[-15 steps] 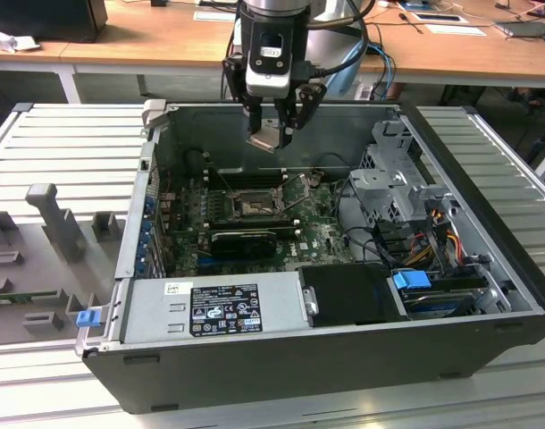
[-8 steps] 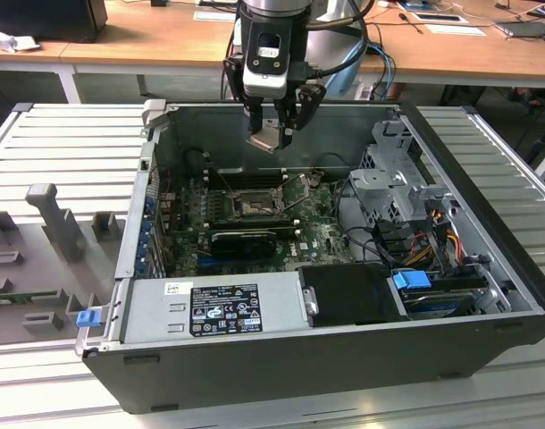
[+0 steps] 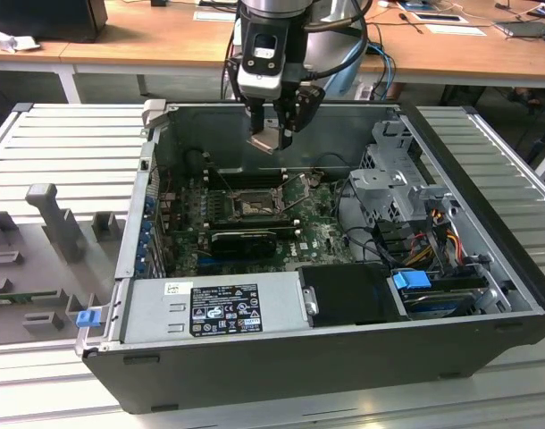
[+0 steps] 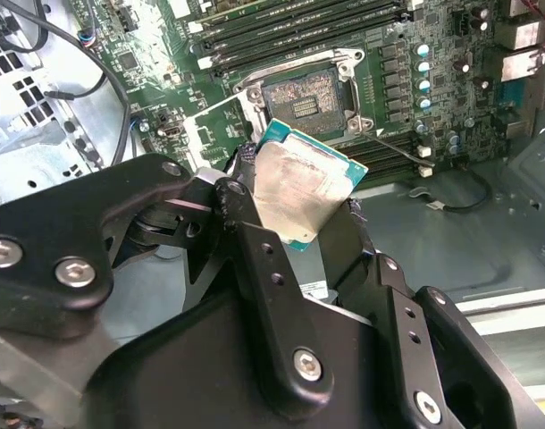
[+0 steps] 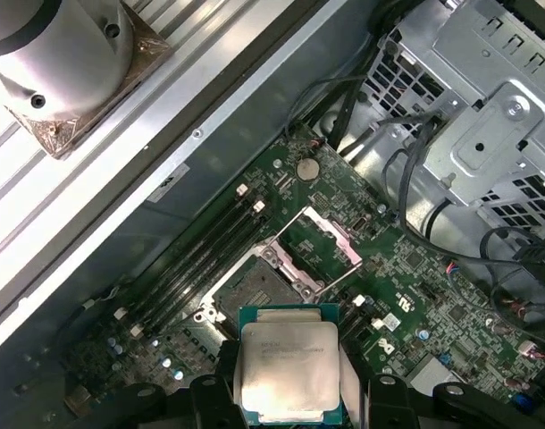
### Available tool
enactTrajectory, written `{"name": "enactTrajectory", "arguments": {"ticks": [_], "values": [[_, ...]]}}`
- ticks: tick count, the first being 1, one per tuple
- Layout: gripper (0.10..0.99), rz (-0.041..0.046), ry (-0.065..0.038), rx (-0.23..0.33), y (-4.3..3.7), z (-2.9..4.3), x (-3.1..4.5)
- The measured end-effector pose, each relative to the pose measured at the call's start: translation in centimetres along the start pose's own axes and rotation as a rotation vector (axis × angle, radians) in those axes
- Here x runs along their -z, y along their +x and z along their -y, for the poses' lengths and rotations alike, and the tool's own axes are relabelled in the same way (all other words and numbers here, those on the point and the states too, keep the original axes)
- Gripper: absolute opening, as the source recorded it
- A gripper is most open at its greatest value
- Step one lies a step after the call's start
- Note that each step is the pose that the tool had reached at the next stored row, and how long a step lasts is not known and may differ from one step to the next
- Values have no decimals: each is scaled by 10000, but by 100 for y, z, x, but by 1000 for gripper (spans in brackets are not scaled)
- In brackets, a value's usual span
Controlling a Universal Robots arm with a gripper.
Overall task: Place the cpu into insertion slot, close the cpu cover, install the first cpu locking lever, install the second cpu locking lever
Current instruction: 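Place the cpu into insertion slot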
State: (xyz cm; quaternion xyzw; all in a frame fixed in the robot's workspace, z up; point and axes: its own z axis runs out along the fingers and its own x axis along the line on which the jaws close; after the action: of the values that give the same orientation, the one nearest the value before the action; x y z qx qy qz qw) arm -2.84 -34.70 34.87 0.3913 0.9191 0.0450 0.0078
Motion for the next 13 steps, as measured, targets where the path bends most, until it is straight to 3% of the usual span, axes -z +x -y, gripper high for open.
{"name": "enactTrajectory", "arguments": {"ticks": [13], "values": [[525,53,-13,-596,0,1,-6]]}}
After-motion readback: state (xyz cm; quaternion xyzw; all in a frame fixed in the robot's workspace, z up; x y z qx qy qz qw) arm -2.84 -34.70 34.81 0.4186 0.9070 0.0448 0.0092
